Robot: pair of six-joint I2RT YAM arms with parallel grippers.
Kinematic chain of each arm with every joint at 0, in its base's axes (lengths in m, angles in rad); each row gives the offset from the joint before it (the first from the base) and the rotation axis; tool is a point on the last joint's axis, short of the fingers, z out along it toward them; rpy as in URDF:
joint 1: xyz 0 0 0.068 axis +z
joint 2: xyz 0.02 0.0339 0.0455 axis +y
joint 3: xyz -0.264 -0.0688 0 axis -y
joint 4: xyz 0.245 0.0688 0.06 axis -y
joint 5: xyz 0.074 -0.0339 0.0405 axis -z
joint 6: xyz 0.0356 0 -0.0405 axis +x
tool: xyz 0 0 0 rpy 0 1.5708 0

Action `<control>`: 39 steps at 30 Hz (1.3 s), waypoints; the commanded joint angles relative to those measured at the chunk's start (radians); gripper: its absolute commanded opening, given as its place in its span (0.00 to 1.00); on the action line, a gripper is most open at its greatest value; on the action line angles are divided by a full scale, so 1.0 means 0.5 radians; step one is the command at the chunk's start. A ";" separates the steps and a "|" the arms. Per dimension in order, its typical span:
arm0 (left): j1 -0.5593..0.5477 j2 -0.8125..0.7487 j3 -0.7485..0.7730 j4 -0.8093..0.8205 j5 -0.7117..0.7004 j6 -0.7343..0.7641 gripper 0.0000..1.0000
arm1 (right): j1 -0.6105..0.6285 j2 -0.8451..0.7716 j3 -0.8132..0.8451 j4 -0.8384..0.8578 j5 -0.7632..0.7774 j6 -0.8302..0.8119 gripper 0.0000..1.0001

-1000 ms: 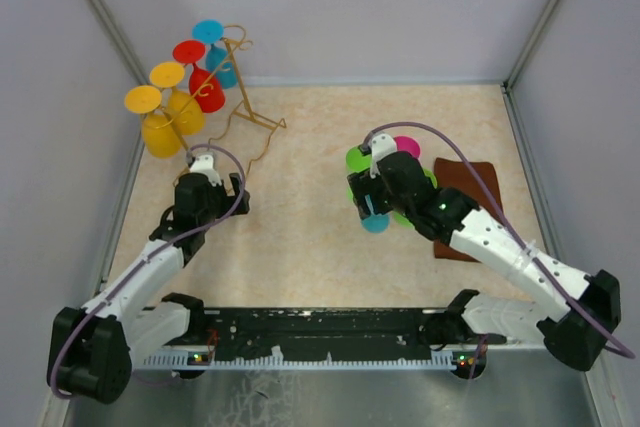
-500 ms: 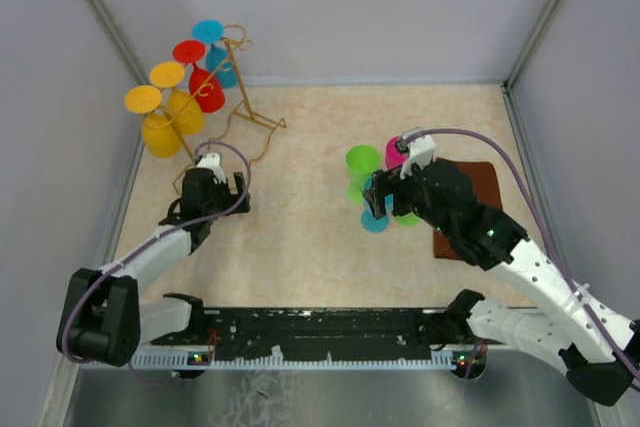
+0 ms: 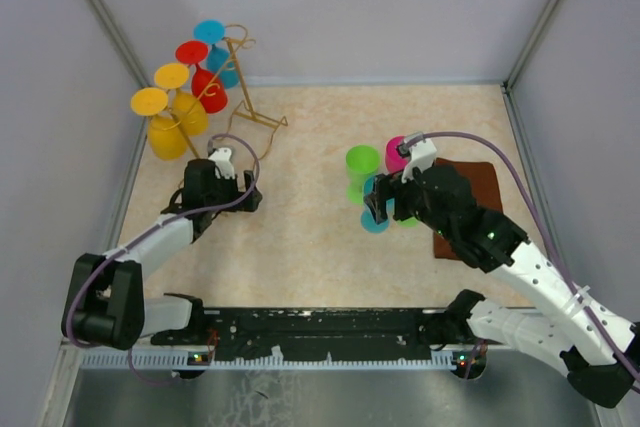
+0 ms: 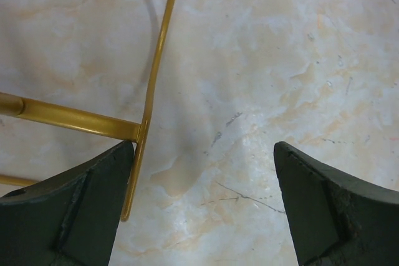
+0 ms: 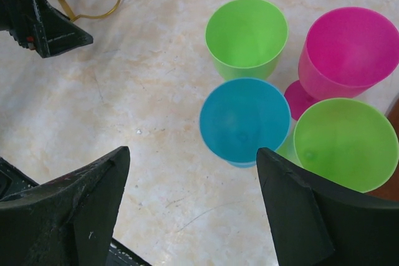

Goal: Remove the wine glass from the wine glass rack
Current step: Move the wine rack to the center of the board.

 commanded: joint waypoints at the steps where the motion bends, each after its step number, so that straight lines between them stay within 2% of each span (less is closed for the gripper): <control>1: -0.005 0.021 0.057 -0.020 0.309 0.022 0.97 | 0.008 -0.022 0.001 0.044 0.005 0.035 0.83; 7: -0.060 0.058 0.076 -0.015 0.388 0.002 0.96 | 0.008 -0.022 -0.004 0.046 0.011 0.045 0.83; 16: -0.174 0.095 0.083 0.021 0.228 -0.005 0.97 | 0.008 -0.046 -0.013 0.023 0.033 0.054 0.83; 27: -0.202 0.047 0.006 0.275 0.176 0.033 0.99 | 0.007 -0.110 -0.158 0.221 -0.052 0.082 0.83; 39: -0.232 0.114 -0.075 0.479 0.252 -0.081 0.98 | 0.008 -0.099 -0.115 0.172 -0.063 0.021 0.85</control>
